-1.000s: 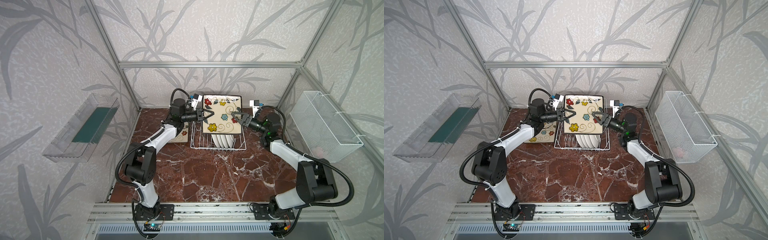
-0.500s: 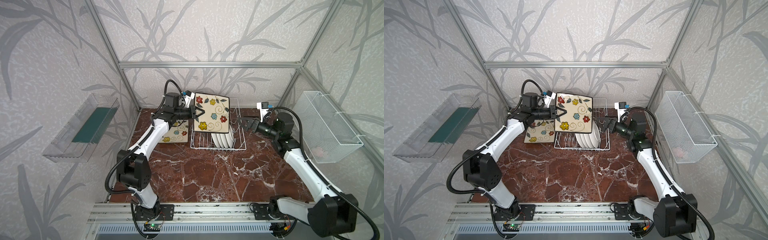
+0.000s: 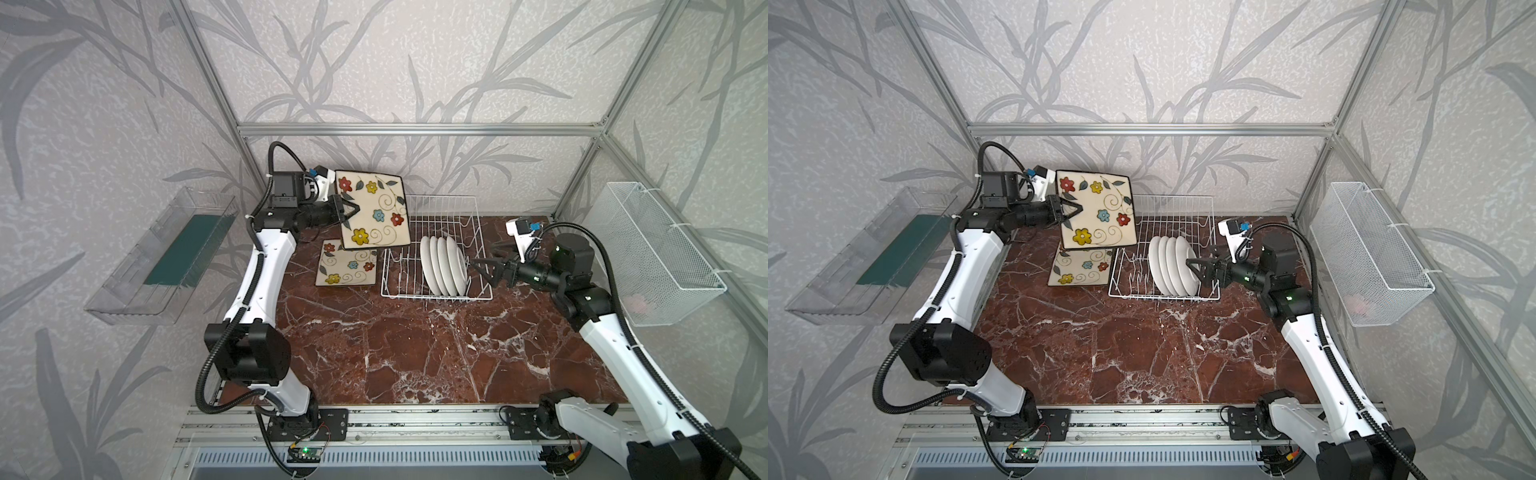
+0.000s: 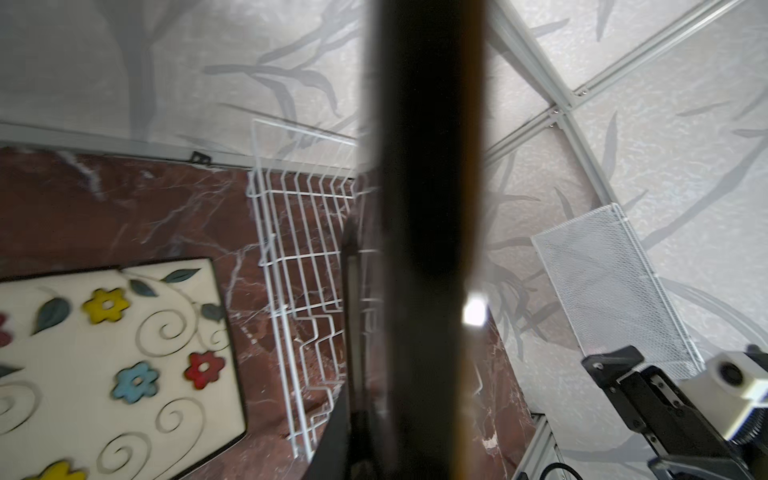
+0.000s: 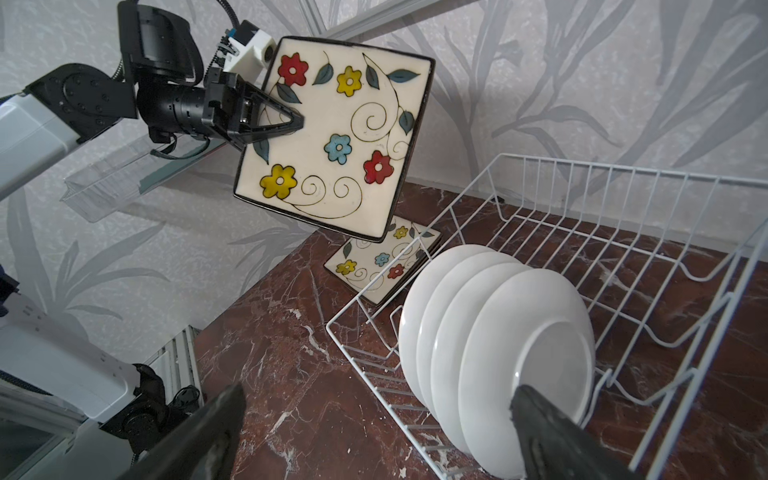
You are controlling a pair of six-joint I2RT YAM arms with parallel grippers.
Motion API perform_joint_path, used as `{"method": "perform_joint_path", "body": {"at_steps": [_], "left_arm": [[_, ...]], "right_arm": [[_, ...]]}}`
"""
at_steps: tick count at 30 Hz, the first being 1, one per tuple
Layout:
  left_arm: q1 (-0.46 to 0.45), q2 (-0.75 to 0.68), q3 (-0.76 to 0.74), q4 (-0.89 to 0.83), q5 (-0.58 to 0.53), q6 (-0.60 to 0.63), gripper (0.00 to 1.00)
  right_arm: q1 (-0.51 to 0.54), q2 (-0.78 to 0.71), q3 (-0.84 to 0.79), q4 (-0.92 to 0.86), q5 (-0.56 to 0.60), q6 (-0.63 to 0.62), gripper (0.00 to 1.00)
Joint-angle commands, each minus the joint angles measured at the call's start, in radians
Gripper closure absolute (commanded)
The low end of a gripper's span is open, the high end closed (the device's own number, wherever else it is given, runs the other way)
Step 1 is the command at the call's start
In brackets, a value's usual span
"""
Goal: Unload the plates from the dish rack
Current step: 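Release the right gripper and carry the plate toward the stacked plates, then lower the flowered square plate onto the plates on the table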
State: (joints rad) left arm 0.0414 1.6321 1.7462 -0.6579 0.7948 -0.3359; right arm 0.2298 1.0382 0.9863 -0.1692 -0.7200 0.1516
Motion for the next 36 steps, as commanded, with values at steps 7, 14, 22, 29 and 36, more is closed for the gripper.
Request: {"method": "perform_joint_path", "body": {"at_steps": [7,14,22,29,36], "left_arm": [[0.110,-0.046,0.022,-0.116,-0.019,0.156,1.00],[0.160,-0.011,0.045,-0.204,-0.021,0.261,1.00],[0.184,0.093,0.061,-0.276,-0.026,0.340,1.00],[0.204,0.180,0.076,-0.264,0.000,0.360,1.00],[0.208,0.244,0.073,-0.275,0.062,0.460,1.00]], "right_arm": [[0.178,0.008,0.021,-0.033,0.190,-0.099,0.01],[0.196,0.010,0.018,-0.034,0.212,-0.103,0.01],[0.197,0.022,0.018,-0.048,0.218,-0.106,0.01],[0.203,0.011,-0.003,-0.037,0.215,-0.098,0.01],[0.210,0.013,-0.015,-0.038,0.220,-0.102,0.01]]}}
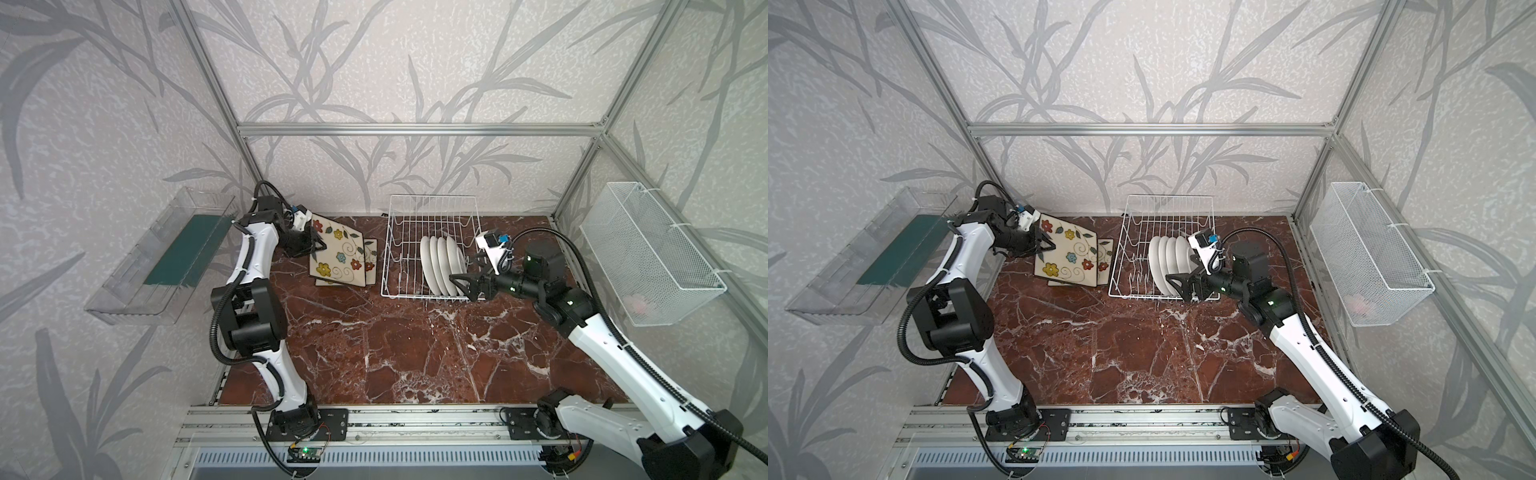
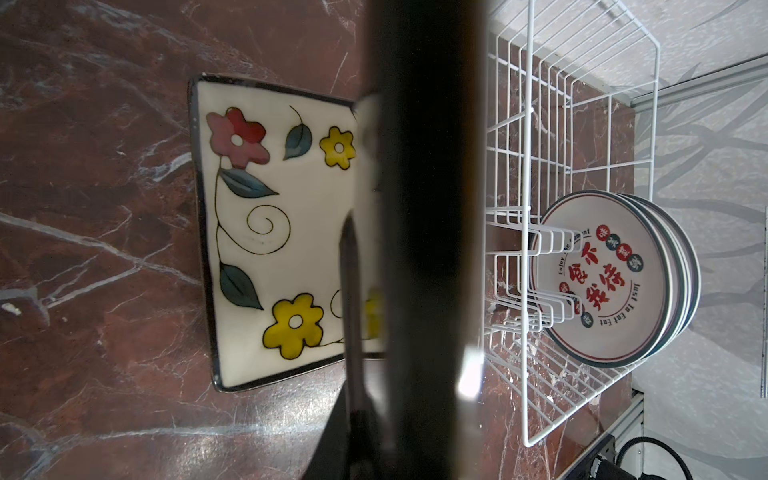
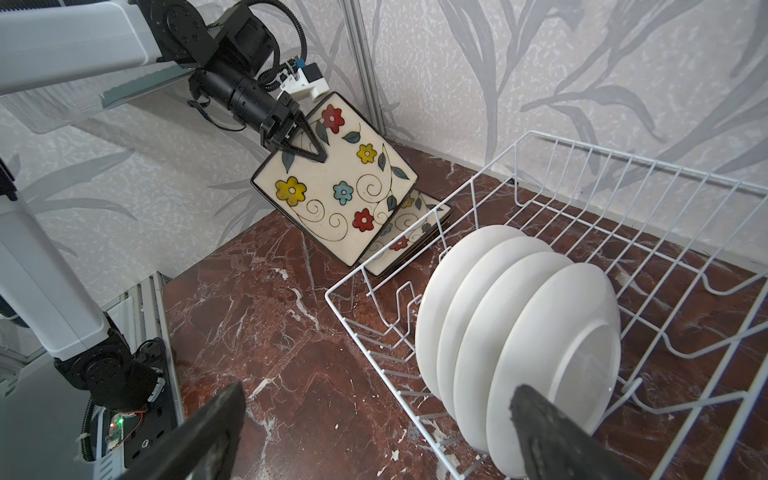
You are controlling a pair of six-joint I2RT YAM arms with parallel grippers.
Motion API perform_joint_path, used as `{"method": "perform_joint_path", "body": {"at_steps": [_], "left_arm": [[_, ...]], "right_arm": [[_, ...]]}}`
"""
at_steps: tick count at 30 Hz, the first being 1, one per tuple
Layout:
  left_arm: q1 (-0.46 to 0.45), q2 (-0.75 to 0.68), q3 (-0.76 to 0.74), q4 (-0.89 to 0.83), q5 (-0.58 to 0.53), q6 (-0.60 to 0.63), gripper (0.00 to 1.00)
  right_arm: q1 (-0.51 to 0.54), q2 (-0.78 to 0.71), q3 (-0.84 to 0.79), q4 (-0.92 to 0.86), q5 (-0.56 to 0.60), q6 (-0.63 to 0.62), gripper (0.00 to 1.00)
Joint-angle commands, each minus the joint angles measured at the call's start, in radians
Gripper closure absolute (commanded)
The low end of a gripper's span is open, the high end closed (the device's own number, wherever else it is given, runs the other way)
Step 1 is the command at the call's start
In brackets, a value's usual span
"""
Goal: Unload the plates from the dish rack
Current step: 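Lower the flowered square plate onto the plates on the table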
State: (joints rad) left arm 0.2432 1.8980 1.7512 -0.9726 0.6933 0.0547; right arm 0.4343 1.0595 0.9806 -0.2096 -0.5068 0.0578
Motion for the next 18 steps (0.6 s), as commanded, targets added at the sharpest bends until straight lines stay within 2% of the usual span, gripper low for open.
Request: {"method": "perform_joint_path", "body": {"at_steps": [1,18], "left_arm": [[0.008,-0.012,0.074,0.038,0.175,0.073,1.00],[0.033,0.170,0.164,0.014,0.349,0.071,1.00]], "right_arm": [[0.007,-0.006,-0.011,0.003,0.007,-0.009,0.01],[0.009,0.045,0.008,0.004,-0.004,-0.028,0.01]]}}
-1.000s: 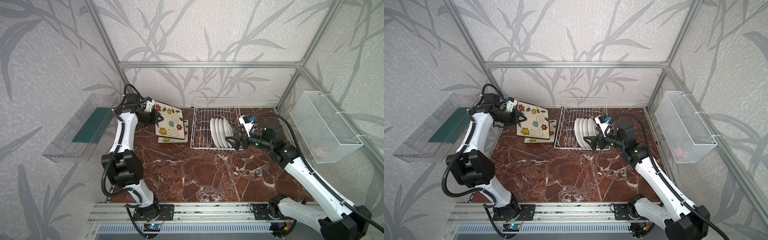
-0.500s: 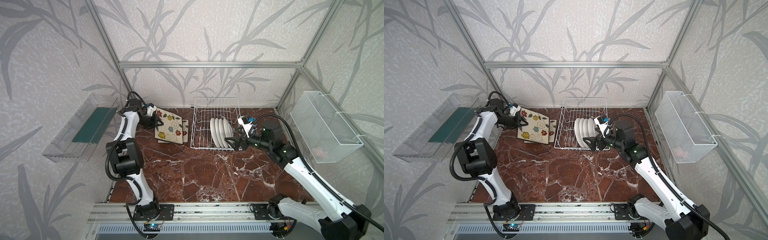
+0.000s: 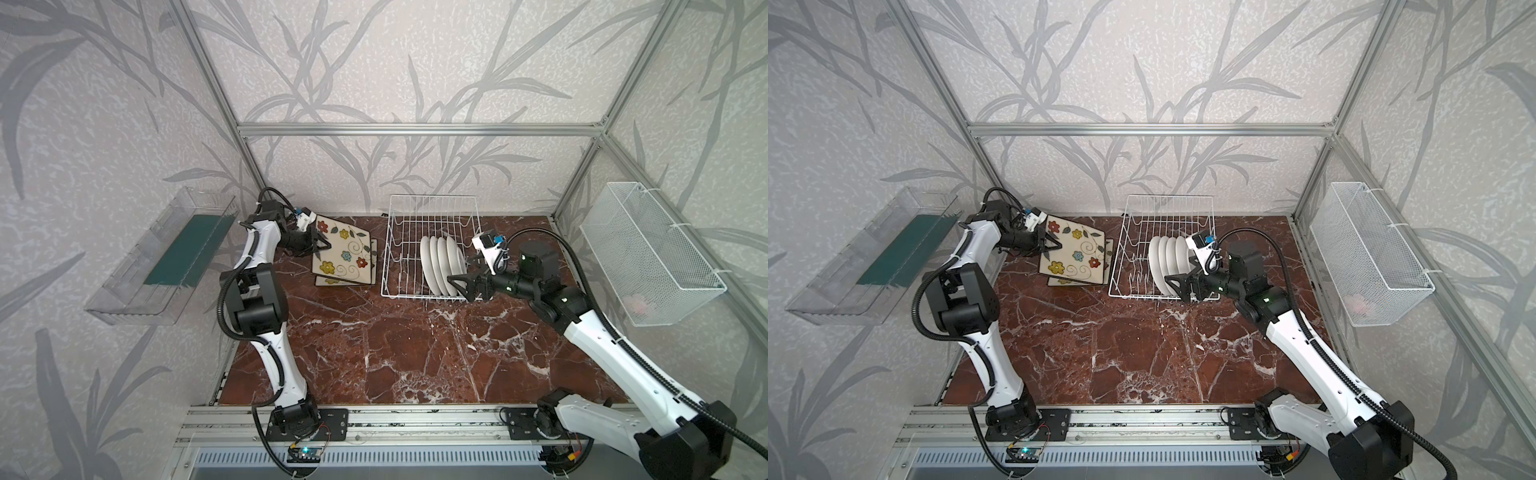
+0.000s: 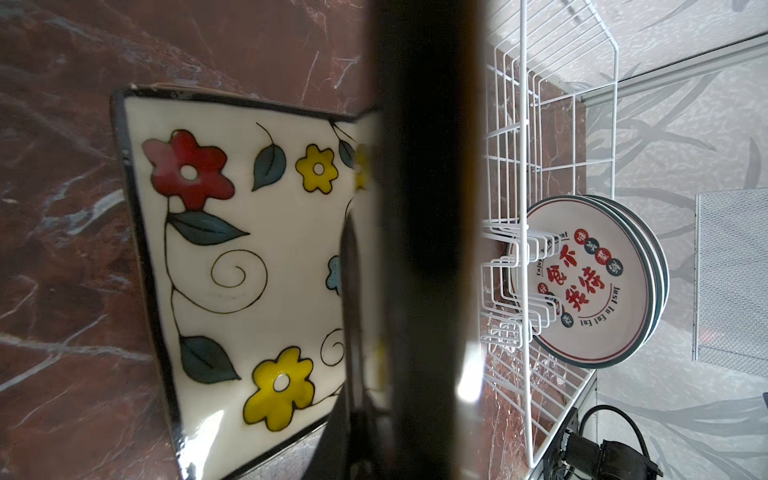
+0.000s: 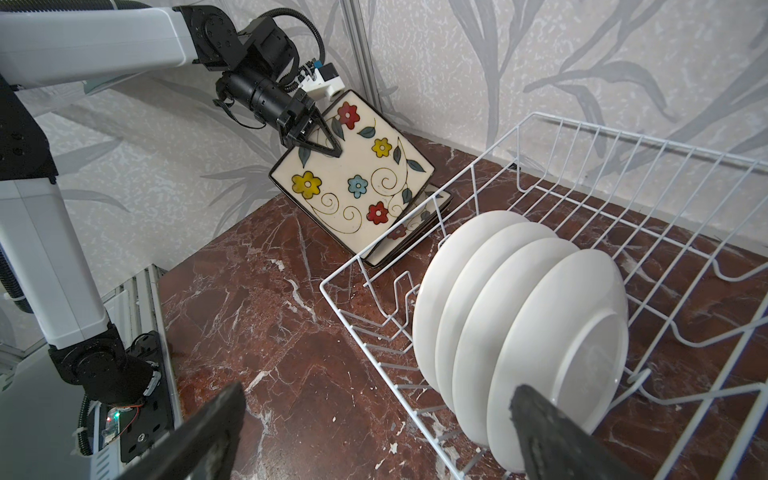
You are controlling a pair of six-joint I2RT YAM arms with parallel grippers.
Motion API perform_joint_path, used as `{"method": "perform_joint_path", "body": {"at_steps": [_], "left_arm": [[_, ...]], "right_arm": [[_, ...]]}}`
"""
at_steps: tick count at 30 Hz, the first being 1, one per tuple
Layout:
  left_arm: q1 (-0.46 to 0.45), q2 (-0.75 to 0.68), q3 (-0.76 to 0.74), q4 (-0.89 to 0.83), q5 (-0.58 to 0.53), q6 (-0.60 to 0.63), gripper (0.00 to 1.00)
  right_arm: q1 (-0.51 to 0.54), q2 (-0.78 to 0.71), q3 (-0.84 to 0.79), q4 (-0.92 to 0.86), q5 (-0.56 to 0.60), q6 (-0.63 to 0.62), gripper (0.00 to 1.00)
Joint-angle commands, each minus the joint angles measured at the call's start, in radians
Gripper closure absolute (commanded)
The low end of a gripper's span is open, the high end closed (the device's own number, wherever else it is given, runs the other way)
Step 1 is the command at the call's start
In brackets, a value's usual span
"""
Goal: Unload the plates from the dish rack
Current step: 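Lower the flowered square plate onto the plates on the table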
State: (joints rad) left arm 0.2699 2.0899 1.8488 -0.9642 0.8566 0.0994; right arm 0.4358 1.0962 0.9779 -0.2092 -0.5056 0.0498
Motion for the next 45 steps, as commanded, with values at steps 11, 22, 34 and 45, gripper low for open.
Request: {"method": "perform_joint_path", "body": {"at_steps": [11,22,34,45], "left_arm": [[0.012,0.069,0.112,-0.071,0.229,0.062,1.00],[0.029,0.171,0.215,-0.168,0.213,0.088,1.00],[0.031,0.212,0.247,-0.208,0.160,0.094,0.92],[0.035,0.232,0.251,-0.209,0.127,0.077,0.73]], "right_arm": [[0.010,0.051,0.044,0.029,-0.037,-0.018,0.01],[0.016,0.047,0.043,0.005,-0.034,-0.028,0.01],[0.023,0.045,0.054,-0.016,-0.030,-0.037,0.01],[0.042,0.047,0.064,-0.033,-0.007,-0.041,0.01]]}}
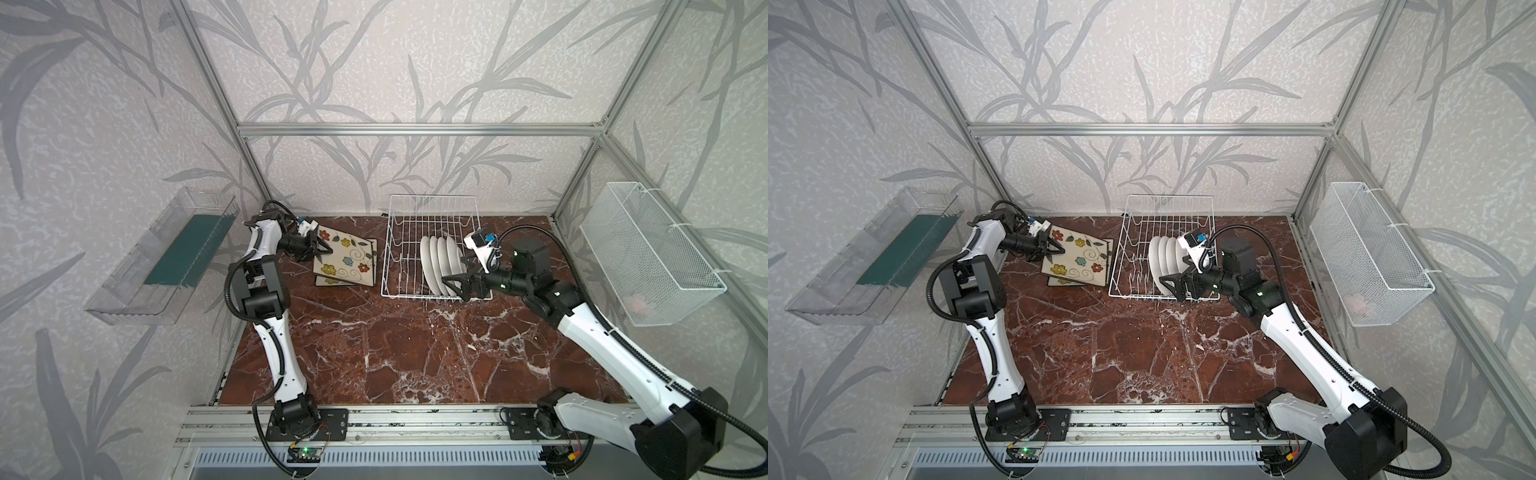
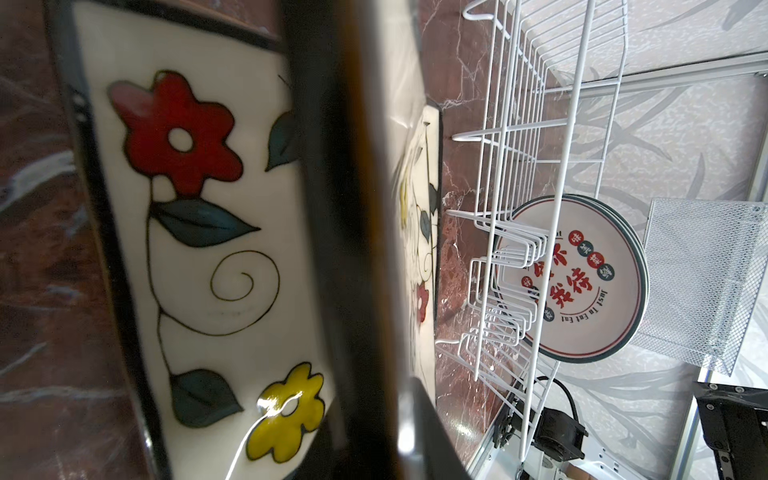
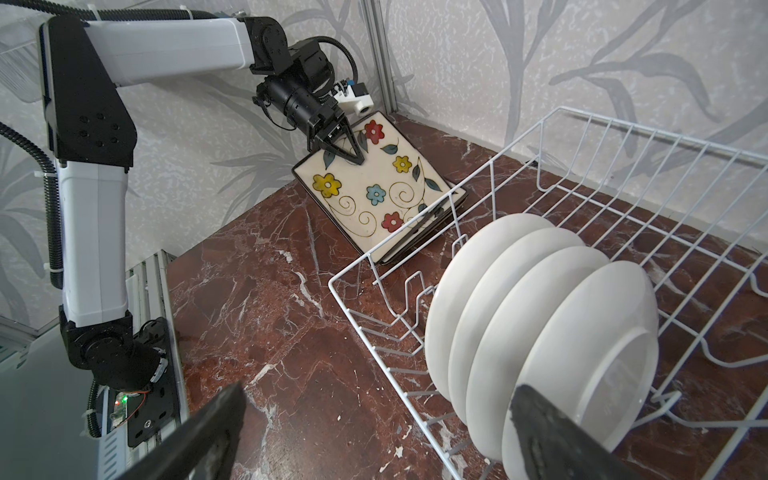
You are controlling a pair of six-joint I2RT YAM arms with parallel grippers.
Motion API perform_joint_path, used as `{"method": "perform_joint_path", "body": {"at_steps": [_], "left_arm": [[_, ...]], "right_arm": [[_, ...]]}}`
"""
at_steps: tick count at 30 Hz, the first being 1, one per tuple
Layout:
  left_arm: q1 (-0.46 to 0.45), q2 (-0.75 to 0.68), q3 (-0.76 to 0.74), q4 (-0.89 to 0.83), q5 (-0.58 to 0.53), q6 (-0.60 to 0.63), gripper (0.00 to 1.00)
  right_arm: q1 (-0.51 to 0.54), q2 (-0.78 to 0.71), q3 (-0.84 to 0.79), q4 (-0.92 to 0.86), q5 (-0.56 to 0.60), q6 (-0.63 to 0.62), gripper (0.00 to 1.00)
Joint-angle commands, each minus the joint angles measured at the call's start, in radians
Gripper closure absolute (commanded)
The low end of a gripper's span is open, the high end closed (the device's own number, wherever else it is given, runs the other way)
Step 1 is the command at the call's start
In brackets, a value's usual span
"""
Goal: Unload the plates from the dish rack
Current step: 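Lower the flowered square plate onto the plates on the table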
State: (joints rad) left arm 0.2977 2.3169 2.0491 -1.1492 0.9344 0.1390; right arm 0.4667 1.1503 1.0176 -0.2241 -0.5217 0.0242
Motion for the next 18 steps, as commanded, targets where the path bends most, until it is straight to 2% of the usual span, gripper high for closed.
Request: {"method": "perform_joint_path", "body": {"at_steps": [1,18], "left_arm": [[0.008,0.007,0.050,-0.025,0.045,0.037,0.72],[0.021,0.041,0.058,0.013,-0.028,-0.041,0.56]], "right_arm": [[0.013,-0.008,0.024,-0.019,0.011,-0.016,0.01],[0.018,-0.004,0.030,-0.035,0.018,-0.021,0.01]]}}
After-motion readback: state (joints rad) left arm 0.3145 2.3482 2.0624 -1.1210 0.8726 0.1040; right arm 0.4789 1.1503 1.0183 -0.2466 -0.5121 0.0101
